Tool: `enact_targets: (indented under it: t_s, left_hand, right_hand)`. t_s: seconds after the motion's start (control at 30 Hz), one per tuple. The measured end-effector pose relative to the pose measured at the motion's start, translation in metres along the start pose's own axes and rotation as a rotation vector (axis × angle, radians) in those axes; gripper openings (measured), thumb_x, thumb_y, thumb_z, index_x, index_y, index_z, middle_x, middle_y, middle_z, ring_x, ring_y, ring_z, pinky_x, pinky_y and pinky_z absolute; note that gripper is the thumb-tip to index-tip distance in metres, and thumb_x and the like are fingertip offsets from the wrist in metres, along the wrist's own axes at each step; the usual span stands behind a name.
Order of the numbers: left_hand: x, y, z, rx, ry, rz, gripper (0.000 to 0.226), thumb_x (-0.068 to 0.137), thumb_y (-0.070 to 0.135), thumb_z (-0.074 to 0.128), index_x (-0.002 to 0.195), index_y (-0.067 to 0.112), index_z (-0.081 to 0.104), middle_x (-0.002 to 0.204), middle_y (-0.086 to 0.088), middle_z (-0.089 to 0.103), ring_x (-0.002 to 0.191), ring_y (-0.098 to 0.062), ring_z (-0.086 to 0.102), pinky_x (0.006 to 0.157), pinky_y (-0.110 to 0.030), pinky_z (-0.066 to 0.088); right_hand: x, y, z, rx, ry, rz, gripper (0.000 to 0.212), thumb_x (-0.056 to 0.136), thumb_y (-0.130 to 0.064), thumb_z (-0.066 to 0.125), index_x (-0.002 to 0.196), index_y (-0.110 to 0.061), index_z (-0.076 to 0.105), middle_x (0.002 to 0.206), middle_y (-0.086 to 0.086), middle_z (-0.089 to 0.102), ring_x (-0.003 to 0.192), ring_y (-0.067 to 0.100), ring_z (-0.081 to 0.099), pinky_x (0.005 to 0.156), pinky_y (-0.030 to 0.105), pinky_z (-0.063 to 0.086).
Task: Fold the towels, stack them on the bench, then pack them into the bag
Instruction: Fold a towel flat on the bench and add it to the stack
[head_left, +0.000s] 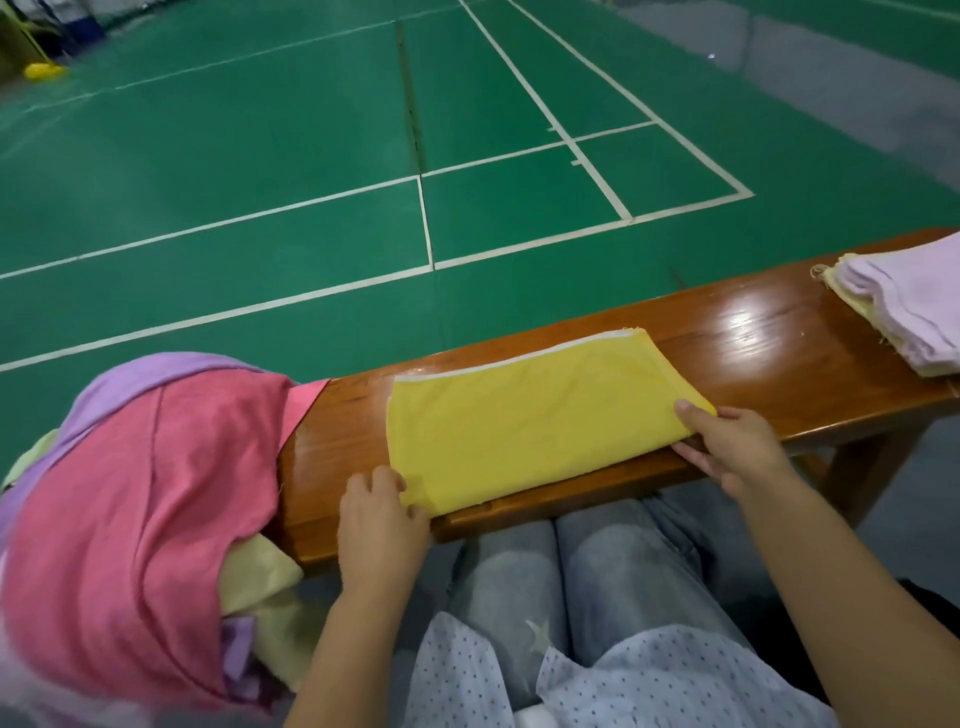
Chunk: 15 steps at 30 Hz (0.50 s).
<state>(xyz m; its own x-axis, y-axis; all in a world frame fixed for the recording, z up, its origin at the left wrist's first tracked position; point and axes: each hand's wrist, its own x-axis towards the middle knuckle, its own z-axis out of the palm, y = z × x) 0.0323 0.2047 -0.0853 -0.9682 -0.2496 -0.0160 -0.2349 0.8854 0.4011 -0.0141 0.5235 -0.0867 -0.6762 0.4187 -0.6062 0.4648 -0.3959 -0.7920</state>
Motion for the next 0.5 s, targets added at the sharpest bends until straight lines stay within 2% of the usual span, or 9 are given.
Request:
enact_targets:
  t_s: [0.03,0.1,0.17,0.27,0.33,0.37,0.43,0.5]
  left_hand:
    - [-0.004,0.005,0.003,0.005,0.029,0.112,0.021,0.087,0.017,0.061,0.107,0.017,0.055,0.107,0.001,0.045,0.097,-0.015,0.041,0.081,-0.025,0.036]
    - [-0.007,0.013,0.012,-0.019,-0.013,0.315,0.028,0.090,0.019,0.059,0.118,0.020,0.059,0.118,0.002,0.049,0.108,-0.015,0.043,0.091,-0.025,0.036]
    - [-0.007,0.018,0.021,-0.031,-0.112,0.448,0.030,0.092,0.020,0.057,0.121,0.023,0.061,0.121,0.004,0.052,0.112,-0.015,0.045,0.095,-0.026,0.038]
    - [-0.005,0.014,0.028,-0.006,-0.226,0.534,0.030,0.094,0.020,0.054,0.123,0.025,0.062,0.124,0.005,0.051,0.115,-0.016,0.045,0.097,-0.026,0.037]
    - [-0.001,0.012,0.022,-0.114,-0.308,0.459,0.028,0.097,0.020,0.050,0.122,0.025,0.063,0.124,0.010,0.049,0.116,-0.009,0.043,0.099,-0.020,0.033]
    - [0.001,0.010,0.016,-0.226,-0.349,0.367,0.027,0.099,0.021,0.049,0.120,0.026,0.064,0.123,0.012,0.051,0.114,-0.005,0.045,0.100,-0.019,0.034]
    - [0.003,0.007,0.006,-0.517,-0.362,0.112,0.024,0.100,0.023,0.047,0.117,0.027,0.064,0.117,0.013,0.058,0.109,-0.004,0.051,0.099,-0.028,0.043]
    - [0.007,0.000,0.003,-0.858,-0.304,-0.140,0.025,0.101,0.023,0.044,0.115,0.022,0.064,0.111,0.007,0.065,0.107,-0.011,0.059,0.095,-0.036,0.049]
  right_hand:
    - [-0.001,0.001,0.003,0.037,-0.022,0.017,0.060,0.087,-0.011,0.067,0.137,0.002,0.037,0.116,0.011,0.055,0.091,0.018,0.057,0.086,0.035,0.050]
    - [-0.007,0.004,0.010,0.020,-0.018,0.002,0.047,0.086,-0.013,0.068,0.126,0.000,0.048,0.097,0.003,0.057,0.082,0.014,0.055,0.077,0.030,0.050]
    - [-0.012,0.004,0.021,-0.025,0.011,-0.091,0.035,0.088,-0.013,0.067,0.119,-0.007,0.053,0.099,0.004,0.060,0.085,0.016,0.057,0.071,0.029,0.049]
    - [-0.027,-0.004,0.049,-0.161,-0.030,-0.280,0.024,0.090,-0.019,0.064,0.111,-0.018,0.051,0.112,0.006,0.060,0.098,0.021,0.058,0.076,0.033,0.048]
    - [-0.044,-0.008,0.074,-0.268,-0.102,-0.451,0.015,0.090,-0.022,0.062,0.098,-0.022,0.049,0.104,0.004,0.060,0.095,0.021,0.057,0.075,0.033,0.048]
    - [-0.053,-0.007,0.087,-0.322,-0.138,-0.559,0.014,0.090,-0.022,0.062,0.092,-0.024,0.048,0.096,0.002,0.059,0.089,0.020,0.056,0.072,0.030,0.048]
    - [-0.075,0.001,0.112,-0.474,-0.199,-0.774,0.017,0.089,-0.021,0.063,0.089,-0.020,0.046,0.087,0.001,0.054,0.079,0.016,0.050,0.062,0.018,0.039]
    - [-0.093,0.020,0.138,-0.601,-0.282,-0.932,0.019,0.088,-0.019,0.064,0.092,-0.015,0.046,0.091,0.004,0.054,0.082,0.018,0.048,0.065,0.025,0.036]
